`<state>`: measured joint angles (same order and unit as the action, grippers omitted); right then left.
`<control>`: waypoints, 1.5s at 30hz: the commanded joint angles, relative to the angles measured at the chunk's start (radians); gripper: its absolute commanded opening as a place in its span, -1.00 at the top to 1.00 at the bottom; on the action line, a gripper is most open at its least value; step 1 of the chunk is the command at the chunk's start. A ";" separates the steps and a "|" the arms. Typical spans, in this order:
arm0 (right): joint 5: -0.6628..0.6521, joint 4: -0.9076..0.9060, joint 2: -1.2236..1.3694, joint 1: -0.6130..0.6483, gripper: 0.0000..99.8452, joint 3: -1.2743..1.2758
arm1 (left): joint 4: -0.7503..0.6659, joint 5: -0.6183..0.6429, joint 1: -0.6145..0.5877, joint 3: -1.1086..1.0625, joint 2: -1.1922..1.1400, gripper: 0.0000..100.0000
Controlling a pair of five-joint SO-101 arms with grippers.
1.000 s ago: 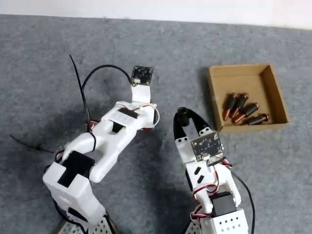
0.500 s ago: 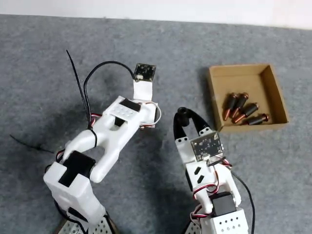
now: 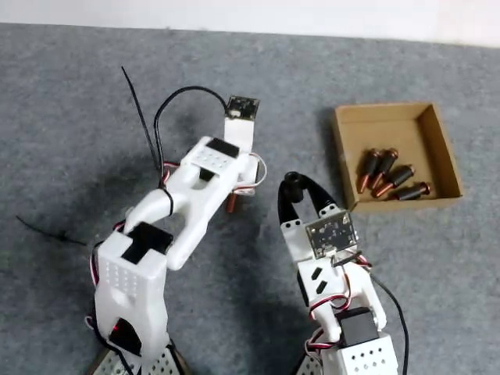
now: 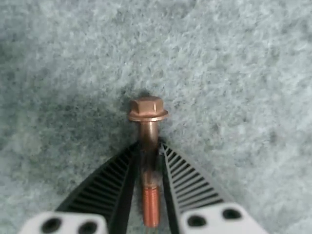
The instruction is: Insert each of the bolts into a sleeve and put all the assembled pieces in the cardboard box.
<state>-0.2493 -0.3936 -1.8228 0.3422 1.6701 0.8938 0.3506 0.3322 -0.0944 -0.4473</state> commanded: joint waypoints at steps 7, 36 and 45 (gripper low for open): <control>-0.005 -0.002 -0.013 -0.010 0.99 0.145 | 0.025 0.003 0.010 0.054 -0.012 0.99; -0.005 -0.002 -0.005 0.004 0.99 0.145 | -1.068 0.060 -0.028 -1.155 1.156 0.99; -0.008 -0.047 -0.004 0.082 0.99 0.145 | -1.367 0.060 -0.021 -1.333 1.333 0.99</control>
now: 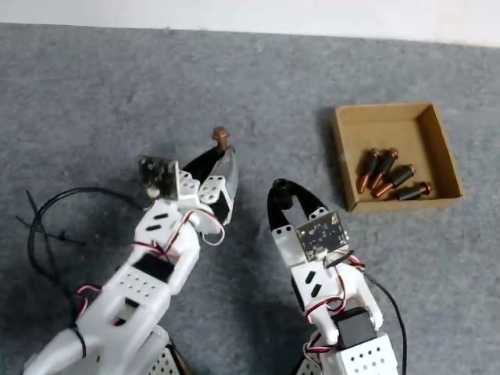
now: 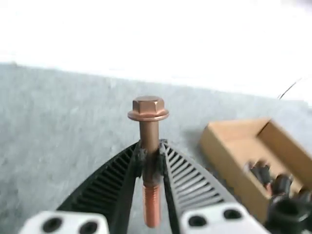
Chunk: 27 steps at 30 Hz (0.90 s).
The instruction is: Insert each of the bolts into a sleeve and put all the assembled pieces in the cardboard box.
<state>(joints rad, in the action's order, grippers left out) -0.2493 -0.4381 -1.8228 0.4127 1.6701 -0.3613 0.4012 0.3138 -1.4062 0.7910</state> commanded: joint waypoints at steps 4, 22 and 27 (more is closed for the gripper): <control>-0.009 -0.002 -0.004 0.012 0.99 0.145 | -0.152 0.014 0.019 -0.062 0.193 0.99; -0.011 -0.001 -0.004 0.062 0.99 0.145 | -0.147 0.015 0.246 -0.208 0.527 0.99; -0.011 0.001 -0.013 0.065 0.99 0.145 | -0.147 0.015 0.272 -0.216 0.527 0.99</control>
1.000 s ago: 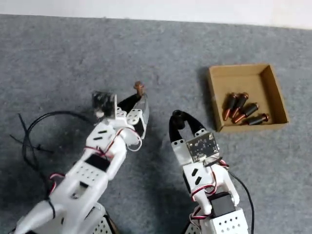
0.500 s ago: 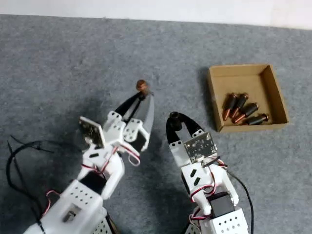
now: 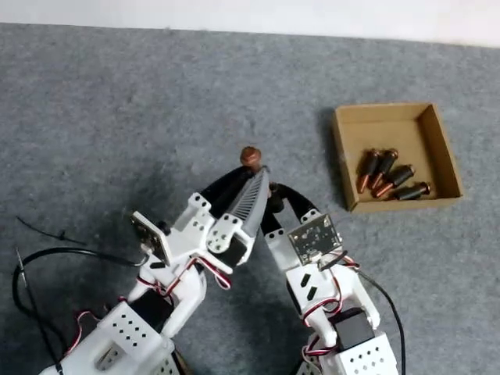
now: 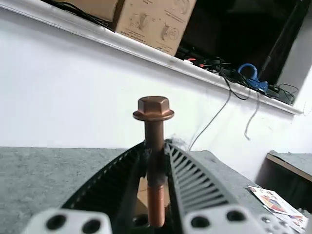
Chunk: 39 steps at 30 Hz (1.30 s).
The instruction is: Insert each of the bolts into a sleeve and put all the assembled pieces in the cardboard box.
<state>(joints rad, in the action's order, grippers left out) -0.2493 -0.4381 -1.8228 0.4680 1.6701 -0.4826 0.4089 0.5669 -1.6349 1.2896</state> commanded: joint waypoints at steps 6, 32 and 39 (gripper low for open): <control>-0.011 0.005 -0.013 0.012 0.99 0.145 | -0.026 0.003 0.018 0.010 0.028 0.99; -0.008 0.091 -0.013 0.084 0.99 0.142 | -0.028 0.009 -0.044 0.010 0.033 0.99; -0.008 0.091 -0.015 0.084 0.99 0.142 | -0.026 0.009 -0.044 -0.010 0.028 0.99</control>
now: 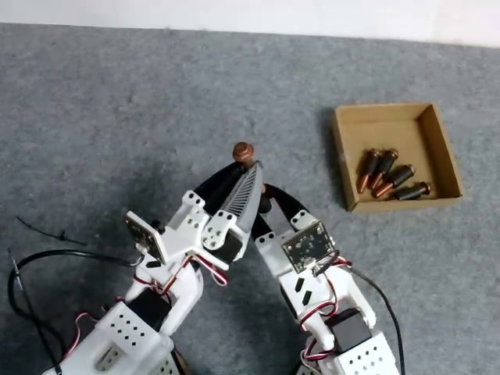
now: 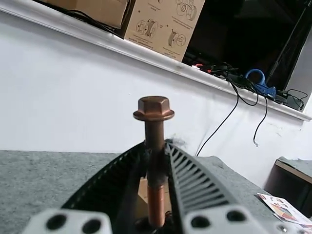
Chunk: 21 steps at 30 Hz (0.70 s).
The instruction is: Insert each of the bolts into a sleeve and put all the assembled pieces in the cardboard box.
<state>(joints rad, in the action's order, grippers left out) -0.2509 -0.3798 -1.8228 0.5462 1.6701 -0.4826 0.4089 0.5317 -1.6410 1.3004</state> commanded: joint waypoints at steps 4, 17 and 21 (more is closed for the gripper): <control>-0.006 0.031 -0.015 0.005 0.99 0.131 | -0.026 0.009 -0.010 -0.024 0.018 0.99; -0.008 0.031 -0.015 0.002 0.99 0.111 | 0.086 0.012 -0.010 -0.021 0.025 0.99; -0.008 0.031 -0.015 -0.013 0.99 0.111 | 0.120 0.086 -0.013 -0.018 0.025 0.99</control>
<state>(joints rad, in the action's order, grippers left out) -0.2524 -0.3798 -1.8213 0.5462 1.6701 -0.4012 0.4335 0.5240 -1.6717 1.3203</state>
